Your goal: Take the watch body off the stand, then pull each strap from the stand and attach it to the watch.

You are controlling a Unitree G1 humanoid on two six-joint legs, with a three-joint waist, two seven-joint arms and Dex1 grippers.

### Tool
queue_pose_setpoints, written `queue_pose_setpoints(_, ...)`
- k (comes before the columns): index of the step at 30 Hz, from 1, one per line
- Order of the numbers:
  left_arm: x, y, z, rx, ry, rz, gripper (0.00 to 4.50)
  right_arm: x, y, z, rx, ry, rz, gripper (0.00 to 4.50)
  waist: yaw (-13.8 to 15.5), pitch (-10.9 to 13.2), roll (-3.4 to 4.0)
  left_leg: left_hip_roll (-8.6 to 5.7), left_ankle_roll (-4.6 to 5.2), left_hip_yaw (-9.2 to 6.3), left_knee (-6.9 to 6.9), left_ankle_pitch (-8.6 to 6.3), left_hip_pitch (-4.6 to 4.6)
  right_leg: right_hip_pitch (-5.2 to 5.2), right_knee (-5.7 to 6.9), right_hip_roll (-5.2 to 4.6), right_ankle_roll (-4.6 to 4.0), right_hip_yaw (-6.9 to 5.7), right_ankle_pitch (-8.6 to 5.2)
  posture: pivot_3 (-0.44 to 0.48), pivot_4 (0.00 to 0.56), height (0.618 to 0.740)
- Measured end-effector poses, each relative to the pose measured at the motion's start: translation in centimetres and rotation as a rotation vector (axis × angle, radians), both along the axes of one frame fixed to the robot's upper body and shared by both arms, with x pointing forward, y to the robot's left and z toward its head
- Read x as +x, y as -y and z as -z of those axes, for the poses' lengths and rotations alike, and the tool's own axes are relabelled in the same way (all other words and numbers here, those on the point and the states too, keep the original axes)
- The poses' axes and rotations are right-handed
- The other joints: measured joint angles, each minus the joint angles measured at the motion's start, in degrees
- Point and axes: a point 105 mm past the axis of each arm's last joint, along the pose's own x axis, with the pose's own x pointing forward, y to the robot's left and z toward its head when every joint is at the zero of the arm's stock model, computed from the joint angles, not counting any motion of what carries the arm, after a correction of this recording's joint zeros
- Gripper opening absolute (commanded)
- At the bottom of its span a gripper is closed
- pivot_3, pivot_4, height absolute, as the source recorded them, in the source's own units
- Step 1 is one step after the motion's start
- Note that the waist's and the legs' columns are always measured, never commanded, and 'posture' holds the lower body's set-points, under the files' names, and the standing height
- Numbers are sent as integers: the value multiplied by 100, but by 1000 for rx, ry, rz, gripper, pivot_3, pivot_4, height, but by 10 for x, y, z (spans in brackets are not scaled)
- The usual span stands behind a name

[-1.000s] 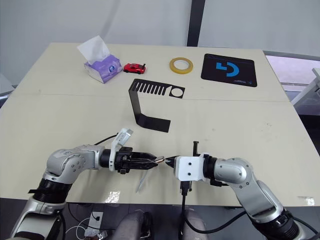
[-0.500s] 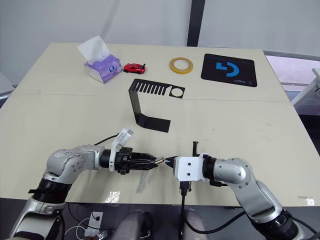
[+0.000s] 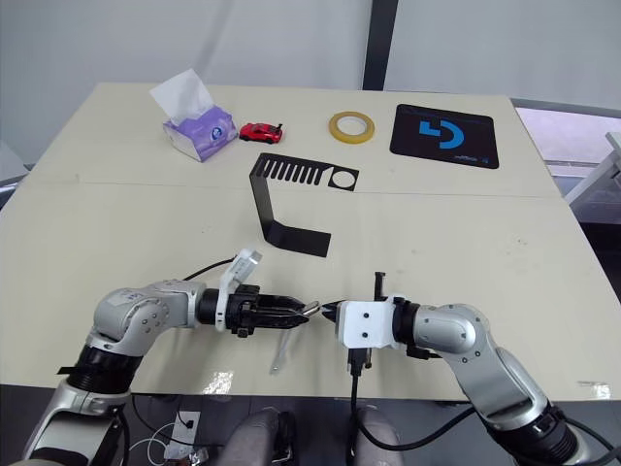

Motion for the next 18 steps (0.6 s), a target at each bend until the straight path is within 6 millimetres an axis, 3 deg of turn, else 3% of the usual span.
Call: queue_pose_setpoints(18, -2, 3, 3, 31, -3, 11, 1630, 2, 3, 3, -34, -9, -5, 0, 0, 0, 0, 0, 0, 0, 0, 0, 0, 0, -1, 0, 0, 0, 0, 0, 150, 740)
